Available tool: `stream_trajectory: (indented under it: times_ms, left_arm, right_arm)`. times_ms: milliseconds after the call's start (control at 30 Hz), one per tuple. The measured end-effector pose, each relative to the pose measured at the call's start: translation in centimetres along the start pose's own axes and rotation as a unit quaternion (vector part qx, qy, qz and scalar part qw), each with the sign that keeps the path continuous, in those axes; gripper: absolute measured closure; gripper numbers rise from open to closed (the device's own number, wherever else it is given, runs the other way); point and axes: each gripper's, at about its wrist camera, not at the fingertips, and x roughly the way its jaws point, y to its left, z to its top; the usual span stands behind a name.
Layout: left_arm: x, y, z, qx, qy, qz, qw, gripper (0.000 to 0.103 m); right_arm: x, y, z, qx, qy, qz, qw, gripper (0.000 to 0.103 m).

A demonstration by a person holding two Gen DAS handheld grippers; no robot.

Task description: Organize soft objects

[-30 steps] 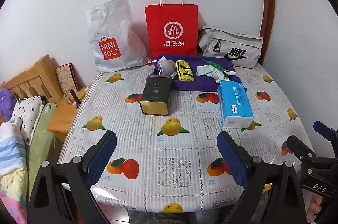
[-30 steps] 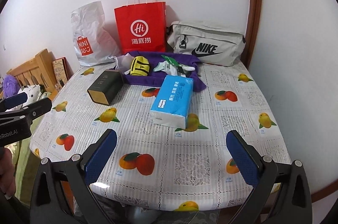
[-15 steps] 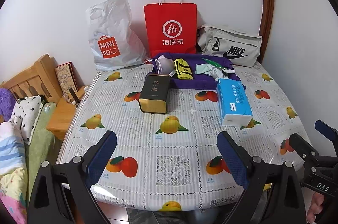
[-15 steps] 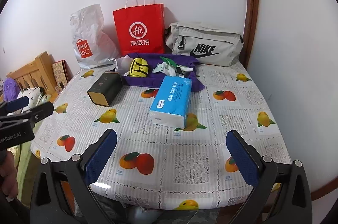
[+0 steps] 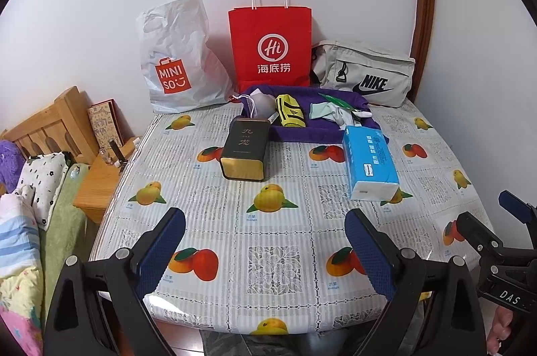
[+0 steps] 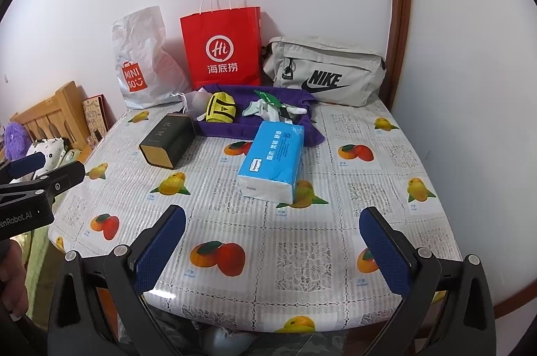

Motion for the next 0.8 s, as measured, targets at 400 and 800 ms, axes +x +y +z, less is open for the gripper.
stream_trajectory:
  times_ms: [400,800]
  left_arm:
    - [-0.13,0.33,0.04,-0.013,0.0,-0.001,0.9999,0.007]
    - [-0.2,0.36,0.0,-0.014,-0.001,-0.001,0.9999,0.007]
  right_arm:
    - [-0.01,-0.05,-0.02,-0.002,0.0,-0.001,1.0,0.001]
    - [-0.21,-0.06,-0.12,0.001,0.001,-0.001,1.0,0.001]
